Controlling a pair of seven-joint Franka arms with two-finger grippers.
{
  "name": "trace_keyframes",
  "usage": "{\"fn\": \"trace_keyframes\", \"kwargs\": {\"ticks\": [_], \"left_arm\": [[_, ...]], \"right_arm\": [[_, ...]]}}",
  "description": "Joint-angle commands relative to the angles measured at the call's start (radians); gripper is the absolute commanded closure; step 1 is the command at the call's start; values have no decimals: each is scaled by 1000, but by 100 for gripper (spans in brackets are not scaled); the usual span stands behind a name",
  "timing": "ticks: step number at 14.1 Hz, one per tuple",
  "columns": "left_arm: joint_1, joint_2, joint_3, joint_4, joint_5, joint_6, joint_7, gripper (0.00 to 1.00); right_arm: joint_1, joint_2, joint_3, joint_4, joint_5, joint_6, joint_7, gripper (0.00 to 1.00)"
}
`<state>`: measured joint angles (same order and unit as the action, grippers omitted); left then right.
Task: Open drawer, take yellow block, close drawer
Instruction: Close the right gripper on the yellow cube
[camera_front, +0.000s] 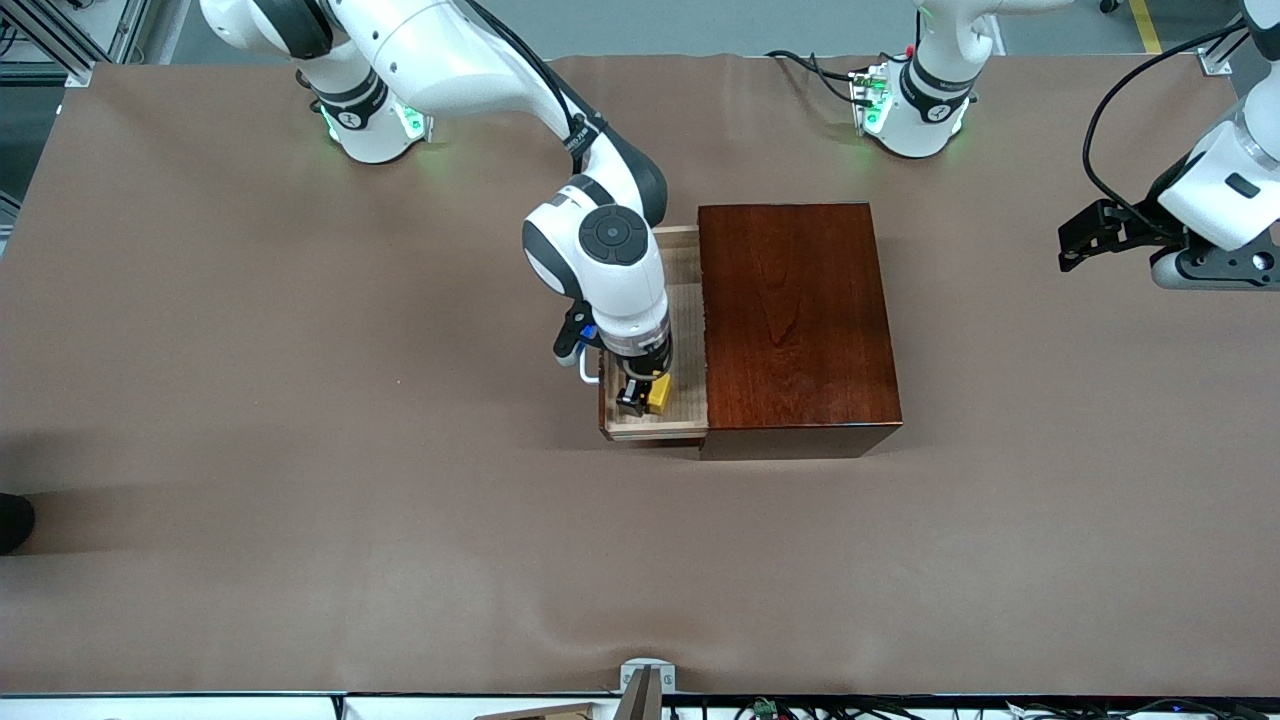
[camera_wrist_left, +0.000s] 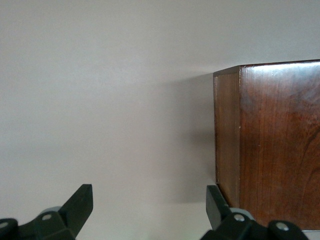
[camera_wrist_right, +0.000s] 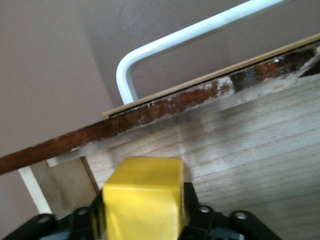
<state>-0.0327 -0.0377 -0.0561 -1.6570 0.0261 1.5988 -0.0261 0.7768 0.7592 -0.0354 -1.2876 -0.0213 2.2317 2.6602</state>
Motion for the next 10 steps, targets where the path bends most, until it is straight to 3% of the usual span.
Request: {"fn": "trace_keyframes", "kwargs": {"ticks": [1, 4, 10], "left_arm": [[7, -10, -5, 2, -14, -14, -12, 0], [7, -10, -5, 2, -15, -14, -12, 0], [7, -8, -5, 2, -17, -14, -24, 0]], "right_arm": [[-4, 0, 9, 25, -23, -13, -17, 54], [1, -20, 11, 28, -22, -53, -43, 72], [-11, -49, 20, 203, -12, -343, -132, 74]]}}
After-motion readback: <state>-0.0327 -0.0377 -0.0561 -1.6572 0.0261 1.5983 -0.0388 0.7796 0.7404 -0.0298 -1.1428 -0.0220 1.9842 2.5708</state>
